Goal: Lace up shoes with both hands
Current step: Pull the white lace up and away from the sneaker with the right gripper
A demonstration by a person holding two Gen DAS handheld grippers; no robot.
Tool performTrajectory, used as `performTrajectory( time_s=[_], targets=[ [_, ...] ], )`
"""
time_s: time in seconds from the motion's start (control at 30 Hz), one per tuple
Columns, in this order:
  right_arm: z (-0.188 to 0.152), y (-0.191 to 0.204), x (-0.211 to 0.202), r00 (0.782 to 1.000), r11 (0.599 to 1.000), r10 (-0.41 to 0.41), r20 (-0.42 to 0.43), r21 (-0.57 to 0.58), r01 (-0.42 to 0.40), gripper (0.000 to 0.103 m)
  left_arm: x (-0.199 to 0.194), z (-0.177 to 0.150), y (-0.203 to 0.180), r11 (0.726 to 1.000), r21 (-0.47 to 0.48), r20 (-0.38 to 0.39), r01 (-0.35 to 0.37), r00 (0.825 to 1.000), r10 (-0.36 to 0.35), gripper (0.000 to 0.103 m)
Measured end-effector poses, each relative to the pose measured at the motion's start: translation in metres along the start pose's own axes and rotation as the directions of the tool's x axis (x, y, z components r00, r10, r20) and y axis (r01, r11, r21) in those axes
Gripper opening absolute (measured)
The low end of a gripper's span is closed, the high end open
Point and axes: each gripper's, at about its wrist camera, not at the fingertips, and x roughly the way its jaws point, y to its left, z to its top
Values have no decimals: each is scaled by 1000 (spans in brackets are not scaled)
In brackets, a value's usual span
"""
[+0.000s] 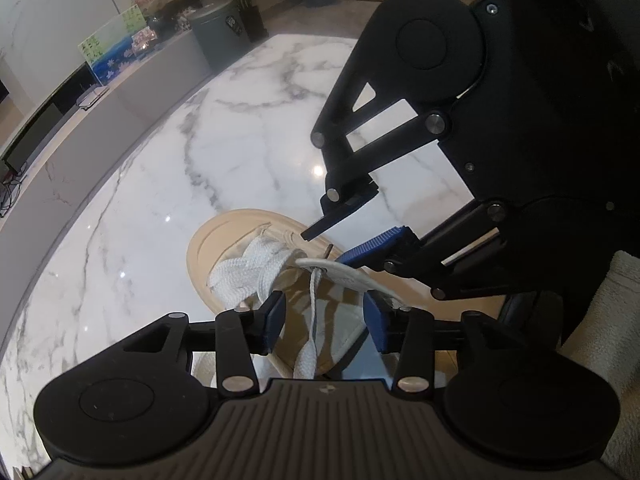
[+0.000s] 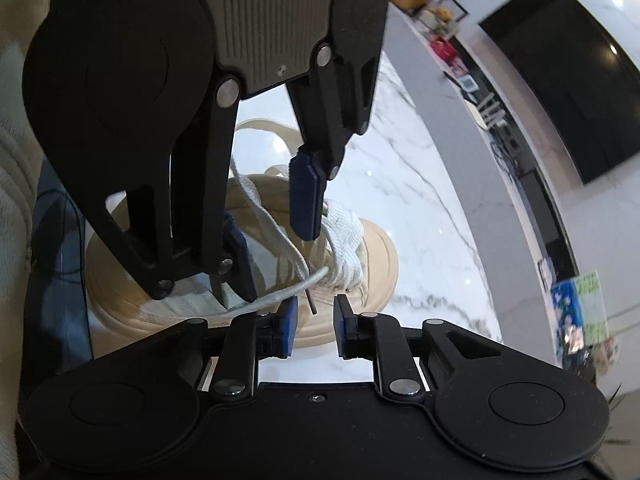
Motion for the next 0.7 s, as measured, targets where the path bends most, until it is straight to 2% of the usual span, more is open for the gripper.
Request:
performTrajectory(
  time_s=[0.13,0.33,0.47,0.7],
  targets=[
    [1,4,5,1000,999,-1,-4,-47,1,14,-6,-3,0,1000,0,31,10,999,-10,41],
    [5,9,9,1000,997,10,-15,-77,-11,2,-14,-5,-2,1000,3,60,13,998,-13,41],
    [9,9,11,999,998,1,-44,-68,-4,1,-23,-6,-3,1000,-3,86,5,996,-5,41],
    [13,10,5,996,999,-20,-86,-34,18,1,-37,-15,4,998,-45,109,-53,992,57,41]
  ],
)
